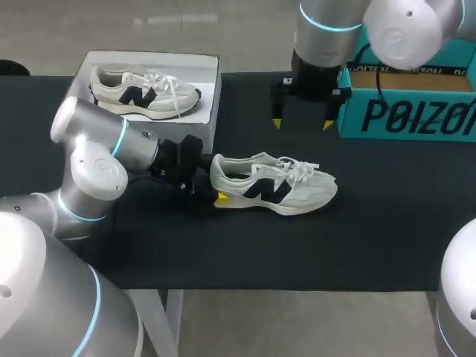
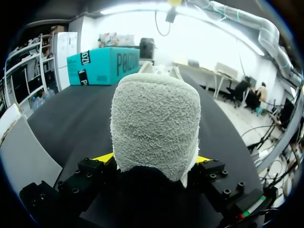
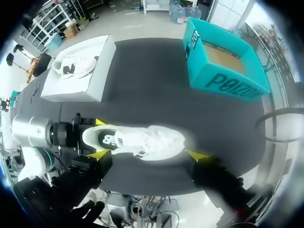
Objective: Take the shoe out of the shoebox, open the shoe tongue, remove and reinsert the insole, then place the shoe into the shoebox
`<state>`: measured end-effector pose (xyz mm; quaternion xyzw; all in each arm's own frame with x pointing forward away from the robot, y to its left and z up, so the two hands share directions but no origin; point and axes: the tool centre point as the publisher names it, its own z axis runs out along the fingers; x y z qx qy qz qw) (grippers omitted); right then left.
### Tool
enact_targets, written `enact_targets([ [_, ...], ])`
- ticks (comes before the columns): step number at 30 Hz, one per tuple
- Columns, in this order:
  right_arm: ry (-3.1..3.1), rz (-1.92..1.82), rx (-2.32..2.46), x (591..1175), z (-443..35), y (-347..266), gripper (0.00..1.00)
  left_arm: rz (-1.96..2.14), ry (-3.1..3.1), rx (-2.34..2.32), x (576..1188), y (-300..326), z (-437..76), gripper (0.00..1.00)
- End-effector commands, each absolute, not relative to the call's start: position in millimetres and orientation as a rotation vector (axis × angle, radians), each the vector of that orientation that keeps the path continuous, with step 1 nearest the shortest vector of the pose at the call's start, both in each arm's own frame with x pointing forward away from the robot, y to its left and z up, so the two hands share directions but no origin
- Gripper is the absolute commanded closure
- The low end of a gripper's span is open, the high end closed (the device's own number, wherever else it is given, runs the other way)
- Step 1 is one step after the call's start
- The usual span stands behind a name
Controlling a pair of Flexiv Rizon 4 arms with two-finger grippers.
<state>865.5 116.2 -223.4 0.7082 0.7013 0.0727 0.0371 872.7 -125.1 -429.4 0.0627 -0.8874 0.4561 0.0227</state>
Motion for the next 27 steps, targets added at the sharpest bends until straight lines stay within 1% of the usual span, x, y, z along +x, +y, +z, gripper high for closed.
enact_targets([
  [1,2.087,0.090,2.147,871.1,-225.3,125.3,0.00,1.411,-2.748,0.194,873.7,-125.2,-429.5,1.00],
  [3,2.053,-0.001,2.102,872.2,-233.4,136.7,0.00,1.411,-2.748,0.194,873.7,-125.2,-429.5,1.00],
  [11,2.039,-0.041,2.110,869.4,-274.5,166.1,0.00,1.411,-2.748,0.194,873.7,-125.2,-429.5,1.00],
  [21,2.003,-0.121,2.147,865.8,-315.9,175.8,0.00,1.411,-2.748,0.194,873.7,-125.2,-429.5,1.00],
  [27,2.027,-0.179,2.143,866.9,-332.4,180.4,0.00,1.411,-2.748,0.194,873.7,-125.2,-429.5,1.00],
])
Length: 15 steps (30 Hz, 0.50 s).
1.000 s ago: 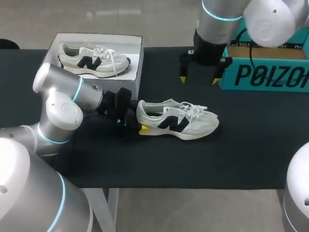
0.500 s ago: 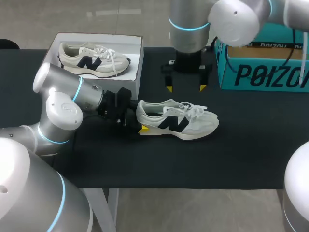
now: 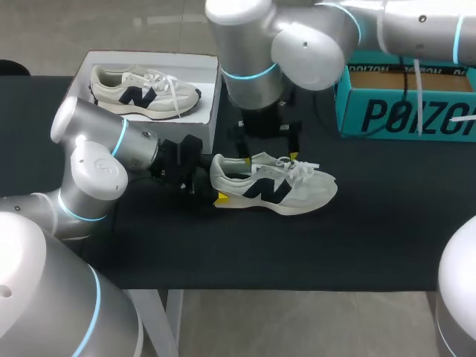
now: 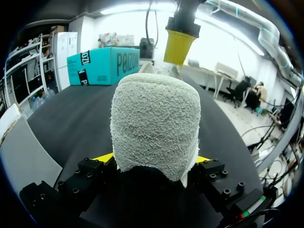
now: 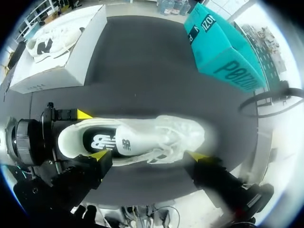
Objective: Take the shoe out of the shoebox, open the shoe tongue, remove and reinsert the insole, then place the shoe into the shoebox
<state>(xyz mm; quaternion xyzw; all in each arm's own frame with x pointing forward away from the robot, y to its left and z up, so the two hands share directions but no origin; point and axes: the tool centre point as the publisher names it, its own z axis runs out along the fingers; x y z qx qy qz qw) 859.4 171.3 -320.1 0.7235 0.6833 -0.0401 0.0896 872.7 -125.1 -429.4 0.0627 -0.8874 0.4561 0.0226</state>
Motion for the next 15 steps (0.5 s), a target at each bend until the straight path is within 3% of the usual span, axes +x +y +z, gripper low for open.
enact_targets([
  [1,2.032,-0.184,2.142,867.0,-334.8,181.1,0.00,1.411,-2.748,0.194,873.7,-125.2,-429.5,1.00],
  [15,2.046,-0.268,2.122,869.5,-352.9,178.2,0.00,1.411,-2.748,0.194,873.7,-125.2,-429.5,1.00],
])
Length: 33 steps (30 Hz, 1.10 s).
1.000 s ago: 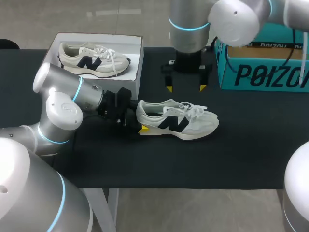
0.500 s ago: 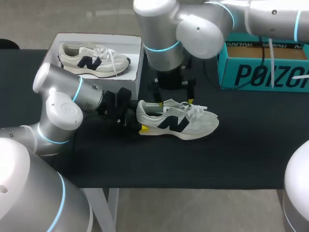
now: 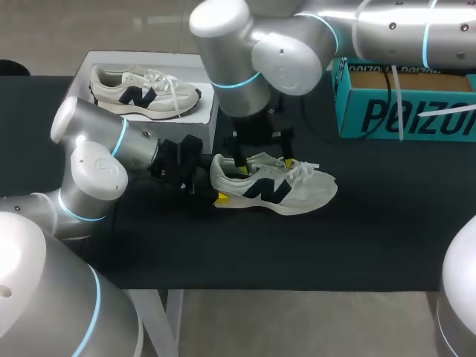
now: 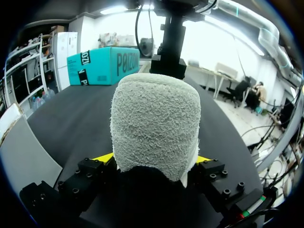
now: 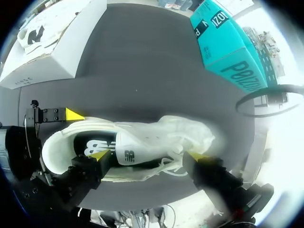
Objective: Take the shoe out of the shoebox, open the shoe tongue, remove and reinsert the insole, then place the shoe into the shoebox
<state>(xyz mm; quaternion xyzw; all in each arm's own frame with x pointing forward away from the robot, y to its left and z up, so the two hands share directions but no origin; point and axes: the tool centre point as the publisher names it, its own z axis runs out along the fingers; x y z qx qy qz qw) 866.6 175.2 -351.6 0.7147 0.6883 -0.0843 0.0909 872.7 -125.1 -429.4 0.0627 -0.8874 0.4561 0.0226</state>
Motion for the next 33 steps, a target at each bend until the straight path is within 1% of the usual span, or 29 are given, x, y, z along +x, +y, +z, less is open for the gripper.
enact_targets([
  [1,2.045,-0.279,2.118,869.2,-352.6,178.5,0.00,1.411,-2.748,0.194,873.7,-125.2,-429.5,1.00],
  [7,2.030,-0.337,2.071,866.5,-351.9,184.4,0.00,1.411,-2.748,0.194,873.7,-125.2,-429.5,1.00],
  [14,1.947,-0.375,2.133,863.8,-354.4,164.3,0.00,1.411,-2.748,0.194,873.7,-125.2,-429.5,1.00],
  [15,1.939,-0.377,2.136,863.6,-353.0,161.3,0.07,1.411,-2.748,0.194,873.7,-125.2,-429.5,1.00],
  [16,1.935,-0.377,2.138,863.4,-351.4,158.4,0.49,1.411,-2.748,0.194,873.7,-125.2,-429.5,1.00],
  [17,1.931,-0.376,2.142,863.5,-350.1,155.8,0.59,1.411,-2.748,0.194,873.7,-125.2,-429.5,1.00],
  [20,1.912,-0.369,2.152,863.8,-344.4,149.9,0.73,1.411,-2.748,0.194,873.7,-125.2,-429.5,1.00],
  [21,1.892,-0.365,2.158,863.8,-340.3,147.6,0.84,1.411,-2.748,0.194,873.7,-125.2,-429.5,1.00],
  [23,1.881,-0.351,2.166,863.8,-334.7,143.9,0.98,1.411,-2.748,0.194,873.7,-125.2,-429.5,1.00],
  [24,1.878,-0.349,2.168,863.7,-332.7,142.1,1.00,1.411,-2.748,0.194,873.7,-125.2,-429.5,1.00],
  [33,1.914,-0.242,2.288,864.4,-336.3,123.3,1.00,1.411,-2.748,0.194,873.7,-125.2,-429.5,1.00],
])
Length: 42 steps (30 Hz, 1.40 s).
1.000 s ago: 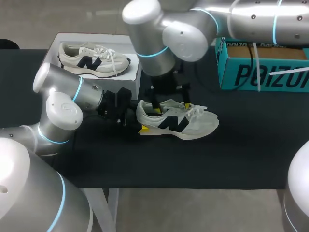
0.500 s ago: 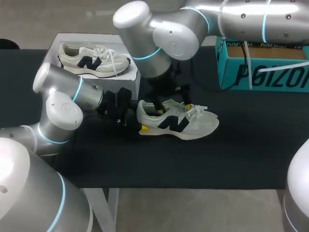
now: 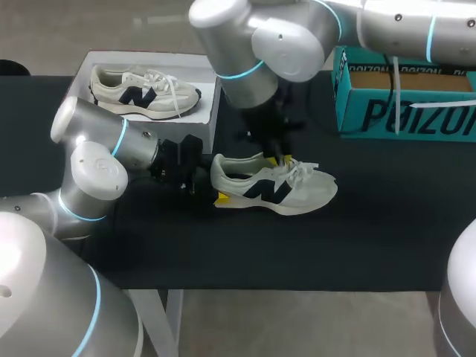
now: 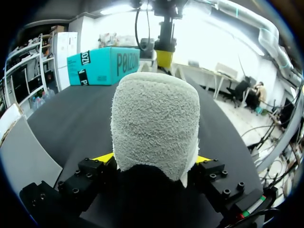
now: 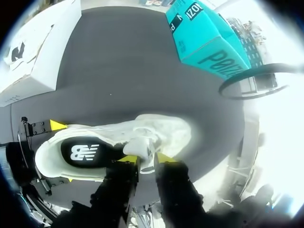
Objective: Take the shoe out of the shoebox, open the shoe tongue, remove and reinsert the insole, then place the shoe into the shoebox
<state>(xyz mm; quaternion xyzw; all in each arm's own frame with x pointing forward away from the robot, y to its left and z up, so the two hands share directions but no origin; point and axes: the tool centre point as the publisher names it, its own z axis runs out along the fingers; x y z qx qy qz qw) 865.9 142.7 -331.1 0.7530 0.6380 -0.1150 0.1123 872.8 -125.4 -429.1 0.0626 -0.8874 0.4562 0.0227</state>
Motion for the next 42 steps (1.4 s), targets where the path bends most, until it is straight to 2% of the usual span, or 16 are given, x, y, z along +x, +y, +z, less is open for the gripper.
enact_targets([
  [1,1.916,-0.231,2.304,864.4,-337.4,120.0,1.00,1.411,-2.748,0.194,873.7,-125.2,-429.5,1.00],
  [13,1.787,-0.237,2.413,857.8,-331.7,69.3,1.00,1.411,-2.748,0.194,873.7,-125.2,-429.5,1.00],
  [27,1.730,-0.392,2.441,852.3,-362.9,33.9,1.00,1.411,-2.748,0.194,873.7,-125.2,-429.5,1.00],
  [28,1.744,-0.395,2.441,852.9,-365.5,35.1,0.87,1.411,-2.748,0.194,873.7,-125.2,-429.5,1.00],
  [29,1.746,-0.398,2.444,853.4,-367.4,36.2,0.55,1.411,-2.748,0.194,873.7,-125.2,-429.5,1.00],
  [30,1.751,-0.395,2.445,853.9,-368.9,38.1,0.04,1.411,-2.748,0.194,873.7,-125.2,-429.5,1.00],
  [31,1.752,-0.394,2.444,854.1,-369.2,39.1,0.00,1.411,-2.748,0.194,873.7,-125.2,-429.5,1.00],
  [42,1.772,-0.322,2.431,853.9,-347.8,50.5,0.00,1.411,-2.748,0.194,873.7,-125.2,-429.5,1.00],
])
